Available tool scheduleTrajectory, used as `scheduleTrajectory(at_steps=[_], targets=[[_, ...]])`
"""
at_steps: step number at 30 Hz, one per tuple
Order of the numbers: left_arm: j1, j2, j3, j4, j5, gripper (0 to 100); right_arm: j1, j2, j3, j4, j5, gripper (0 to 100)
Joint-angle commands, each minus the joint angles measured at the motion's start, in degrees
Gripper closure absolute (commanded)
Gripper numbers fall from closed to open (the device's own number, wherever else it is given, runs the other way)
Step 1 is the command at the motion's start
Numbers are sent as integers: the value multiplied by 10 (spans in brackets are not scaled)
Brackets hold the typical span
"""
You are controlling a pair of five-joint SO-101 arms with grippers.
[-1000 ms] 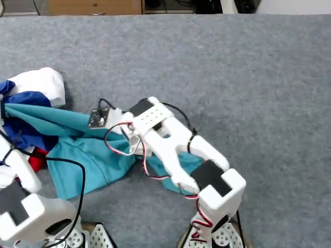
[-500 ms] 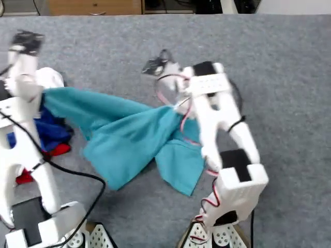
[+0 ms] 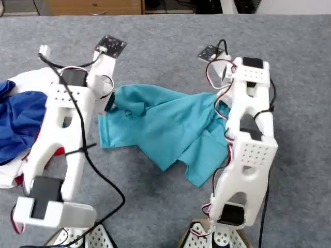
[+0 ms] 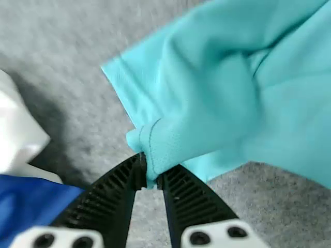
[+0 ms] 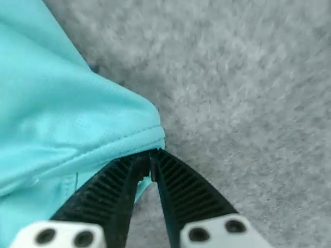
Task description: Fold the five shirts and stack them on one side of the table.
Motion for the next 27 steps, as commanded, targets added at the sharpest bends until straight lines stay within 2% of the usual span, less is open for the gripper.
scheduleTrajectory(at_steps=[1,4,8,12,19,27], targets=[[-27,21,-9,-9,4,981,13,10,-135,129,1,843],[-65,38,-18,-10,3,981,13,14,-217,201,-12,756],[-102,59,-39,-10,2,981,0,8,-284,247,-1,748],[-135,79,-62,-10,2,981,-17,-46,-248,247,3,749],[-186,102,-75,-10,2,981,-84,-255,19,246,3,749],[-218,99,-74,-5,5,981,-211,-524,379,242,2,749]])
